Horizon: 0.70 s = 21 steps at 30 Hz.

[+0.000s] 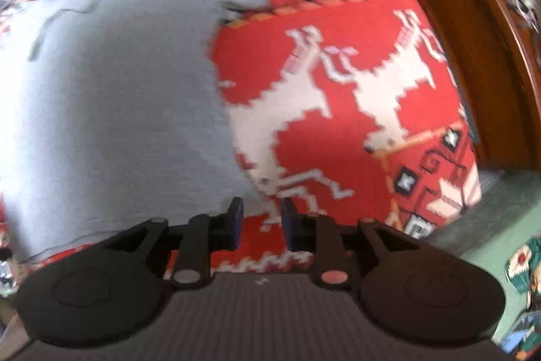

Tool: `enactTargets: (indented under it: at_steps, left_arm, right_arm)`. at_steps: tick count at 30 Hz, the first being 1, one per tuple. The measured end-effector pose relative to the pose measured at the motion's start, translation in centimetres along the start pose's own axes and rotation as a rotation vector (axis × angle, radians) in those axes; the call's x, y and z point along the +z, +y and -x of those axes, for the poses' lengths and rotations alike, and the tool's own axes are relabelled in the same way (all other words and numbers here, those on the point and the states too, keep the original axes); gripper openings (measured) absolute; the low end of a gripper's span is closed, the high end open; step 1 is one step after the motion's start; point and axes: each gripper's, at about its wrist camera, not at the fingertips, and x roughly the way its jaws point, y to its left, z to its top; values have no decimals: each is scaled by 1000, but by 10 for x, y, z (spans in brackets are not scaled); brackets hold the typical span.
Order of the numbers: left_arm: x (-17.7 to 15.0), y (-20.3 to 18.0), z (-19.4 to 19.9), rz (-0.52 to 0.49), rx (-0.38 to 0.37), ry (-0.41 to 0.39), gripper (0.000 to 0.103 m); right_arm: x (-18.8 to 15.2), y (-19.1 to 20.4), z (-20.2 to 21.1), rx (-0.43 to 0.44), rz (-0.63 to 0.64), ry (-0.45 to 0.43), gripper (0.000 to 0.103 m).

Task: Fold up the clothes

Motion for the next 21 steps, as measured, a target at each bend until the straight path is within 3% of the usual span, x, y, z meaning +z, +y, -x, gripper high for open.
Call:
enactTargets:
  at_steps: [1, 4, 10, 17, 21]
  left_arm:
    - [4, -7, 3, -14, -24, -21, 27]
    - [15, -36, 3, -77, -79, -73, 23]
    - [21, -84, -30, -80, -155, -70, 20]
    - [-8, -100, -41, -260, -94, -9, 15]
    - [-8, -92, -42, -205, -114, 30, 15]
  right_arm:
    - [5, 7, 4, 25, 26, -13, 26]
    - [16, 40, 6, 84, 83, -59, 11]
    - [18, 104, -35, 137, 164, -39, 11]
    - [-18, 124, -51, 69, 368, -23, 12]
    - [-25, 121, -48, 72, 384, 22, 12]
